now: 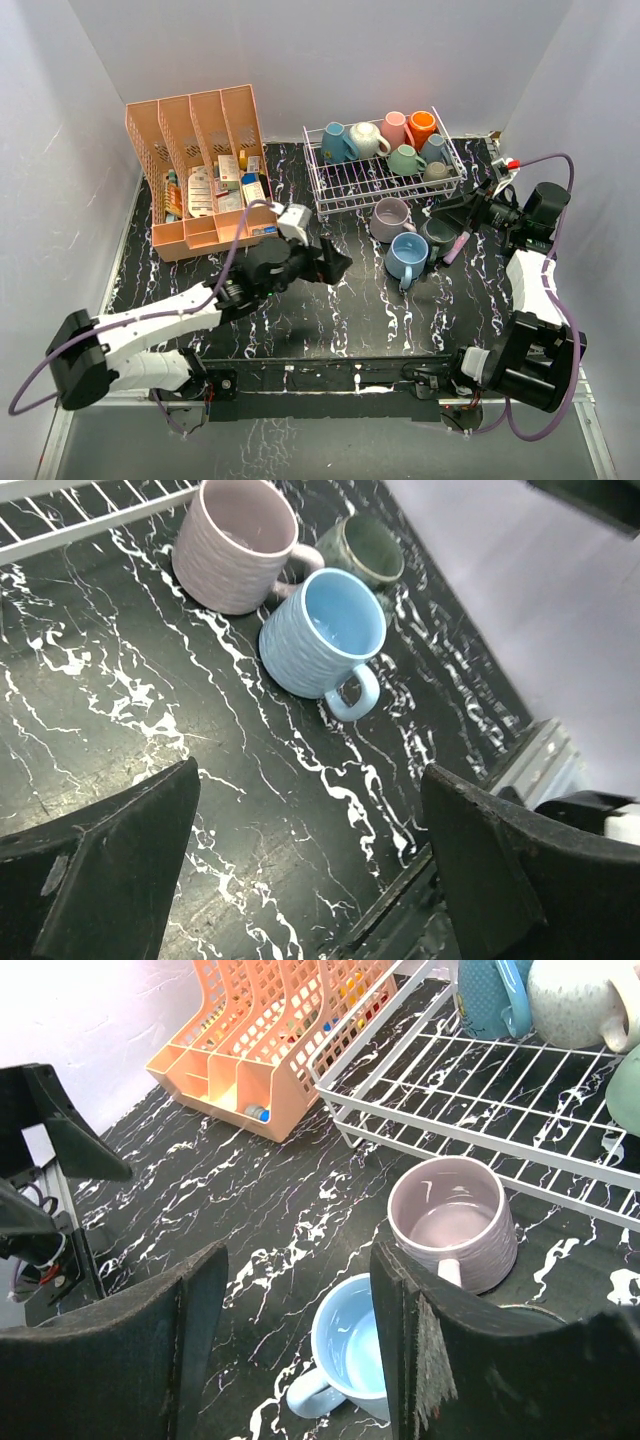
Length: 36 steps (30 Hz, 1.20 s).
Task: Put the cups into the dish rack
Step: Pick up the cup at the center of the board.
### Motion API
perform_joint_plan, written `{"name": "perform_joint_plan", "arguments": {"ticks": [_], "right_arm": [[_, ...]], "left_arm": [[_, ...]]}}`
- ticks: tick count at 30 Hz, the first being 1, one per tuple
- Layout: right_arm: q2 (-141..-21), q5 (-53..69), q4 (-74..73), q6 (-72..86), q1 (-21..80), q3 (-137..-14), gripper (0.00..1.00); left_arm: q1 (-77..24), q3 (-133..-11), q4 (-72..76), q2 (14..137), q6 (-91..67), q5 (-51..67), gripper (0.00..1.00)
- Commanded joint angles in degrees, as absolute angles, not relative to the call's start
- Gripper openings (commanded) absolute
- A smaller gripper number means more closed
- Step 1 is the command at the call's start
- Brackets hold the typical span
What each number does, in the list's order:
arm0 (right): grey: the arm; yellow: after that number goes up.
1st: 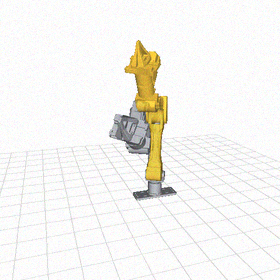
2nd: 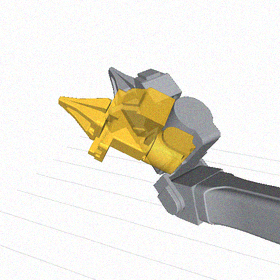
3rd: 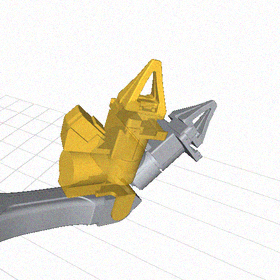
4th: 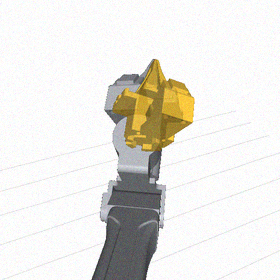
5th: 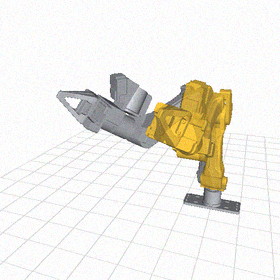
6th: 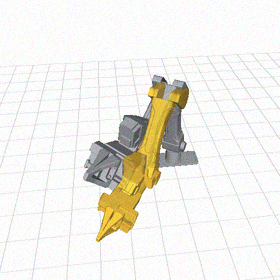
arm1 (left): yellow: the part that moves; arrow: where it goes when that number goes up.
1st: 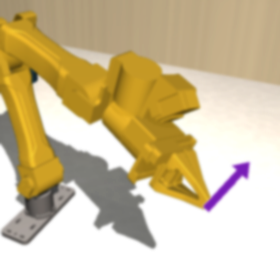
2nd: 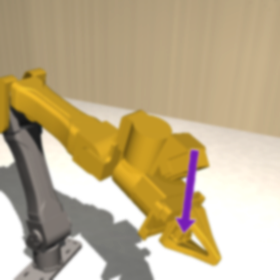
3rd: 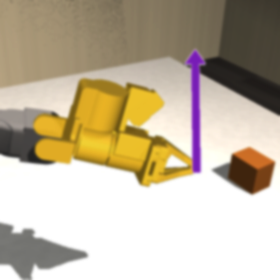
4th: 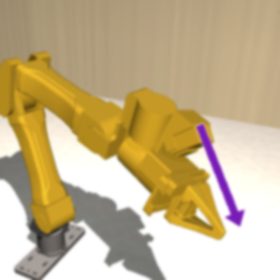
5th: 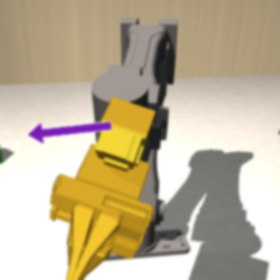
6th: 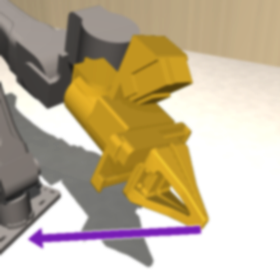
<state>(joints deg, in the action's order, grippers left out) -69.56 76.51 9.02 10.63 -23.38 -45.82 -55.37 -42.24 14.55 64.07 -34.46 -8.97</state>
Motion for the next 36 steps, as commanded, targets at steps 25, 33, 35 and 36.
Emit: {"name": "perform_joint_plan", "arguments": {"ticks": [25,33,35,36], "right_arm": [[-68.3,71.6,7.9,8.9,-24.1,-46.6,0.62],[-68.6,71.1,7.7,8.7,-24.4,-46.5,0.63],[-68.6,70.9,7.8,8.7,-24.4,-46.5,0.62],[-68.7,70.8,7.7,8.7,-24.4,-46.5,0.63]], "left_arm": [[-62.7,-64.5,6.6,90.1,-23.5,-11.5,0.97],[-56.2,-63.7,9.8,93.4,-34.8,-2.4,0.97],[-55.8,-65.2,8.5,94.8,-36.2,-3.3,0.97],[-55.7,-66.5,7.2,95.7,-36.8,-4.3,0.97]]}}
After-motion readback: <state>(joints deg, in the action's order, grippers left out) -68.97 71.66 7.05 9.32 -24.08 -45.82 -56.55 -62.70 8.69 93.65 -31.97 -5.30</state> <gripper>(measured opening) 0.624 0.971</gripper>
